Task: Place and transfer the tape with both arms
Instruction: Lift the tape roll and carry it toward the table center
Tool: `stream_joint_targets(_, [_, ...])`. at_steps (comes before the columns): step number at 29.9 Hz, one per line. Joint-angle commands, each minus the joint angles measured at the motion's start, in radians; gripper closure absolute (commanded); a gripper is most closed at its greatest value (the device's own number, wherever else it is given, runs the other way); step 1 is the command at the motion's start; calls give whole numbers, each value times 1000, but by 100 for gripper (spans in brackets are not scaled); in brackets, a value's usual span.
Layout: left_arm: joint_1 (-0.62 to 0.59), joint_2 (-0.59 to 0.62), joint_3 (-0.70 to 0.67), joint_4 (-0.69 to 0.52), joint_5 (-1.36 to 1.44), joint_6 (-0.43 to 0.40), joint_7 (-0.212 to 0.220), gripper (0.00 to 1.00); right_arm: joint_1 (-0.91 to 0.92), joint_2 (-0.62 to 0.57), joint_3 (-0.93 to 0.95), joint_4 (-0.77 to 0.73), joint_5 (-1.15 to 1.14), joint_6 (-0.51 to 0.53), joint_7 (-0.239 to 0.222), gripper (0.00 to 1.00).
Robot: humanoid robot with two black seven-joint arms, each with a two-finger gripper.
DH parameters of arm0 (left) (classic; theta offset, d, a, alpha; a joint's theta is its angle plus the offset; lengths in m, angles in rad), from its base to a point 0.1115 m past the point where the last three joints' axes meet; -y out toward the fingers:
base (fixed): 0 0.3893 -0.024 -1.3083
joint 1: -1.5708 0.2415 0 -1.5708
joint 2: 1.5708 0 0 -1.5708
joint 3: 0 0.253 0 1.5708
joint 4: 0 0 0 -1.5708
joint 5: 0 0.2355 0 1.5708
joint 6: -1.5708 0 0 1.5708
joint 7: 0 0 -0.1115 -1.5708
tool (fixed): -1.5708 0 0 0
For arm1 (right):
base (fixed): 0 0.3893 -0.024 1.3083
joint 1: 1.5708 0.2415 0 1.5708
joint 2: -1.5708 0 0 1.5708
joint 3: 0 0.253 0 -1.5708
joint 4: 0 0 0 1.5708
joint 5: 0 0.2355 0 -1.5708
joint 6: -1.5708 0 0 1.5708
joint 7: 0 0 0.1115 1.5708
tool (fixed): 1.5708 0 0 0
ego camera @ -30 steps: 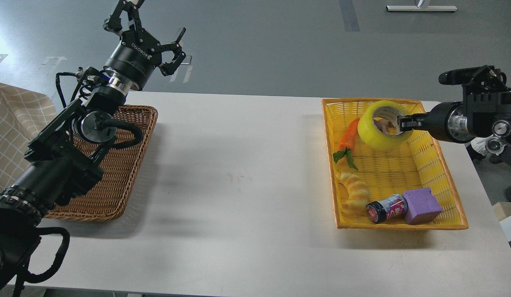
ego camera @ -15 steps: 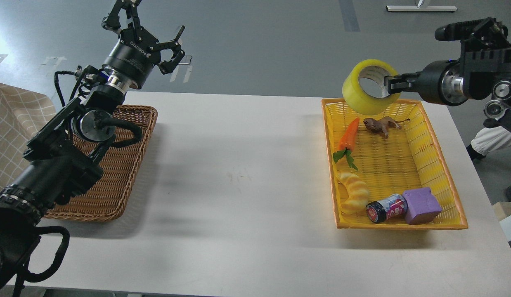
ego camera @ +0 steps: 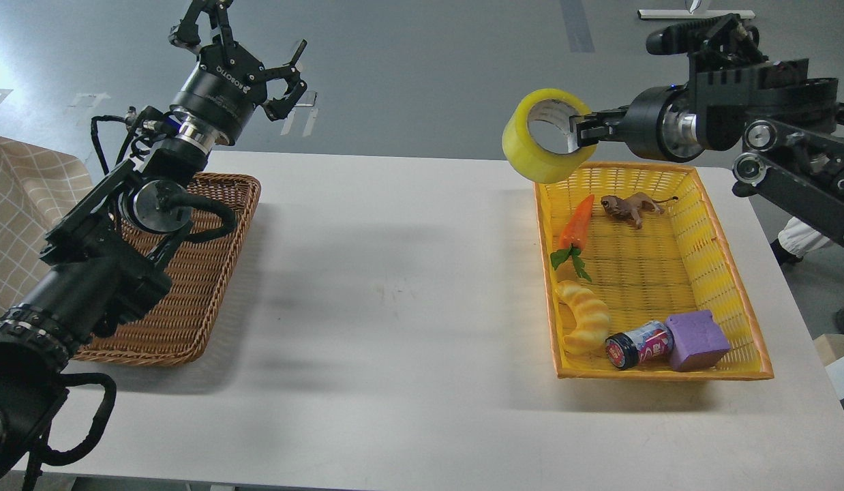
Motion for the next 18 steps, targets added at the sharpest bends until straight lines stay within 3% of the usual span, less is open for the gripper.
stream_joint_targets(1, [0, 0, 1, 0, 0, 0, 0, 2, 4, 71, -7, -36, 0, 0, 0, 95])
stream_joint_targets(18, [8, 6, 1, 0, 0, 0, 0, 2, 3, 354, -117, -199, -3, 0, 0, 95])
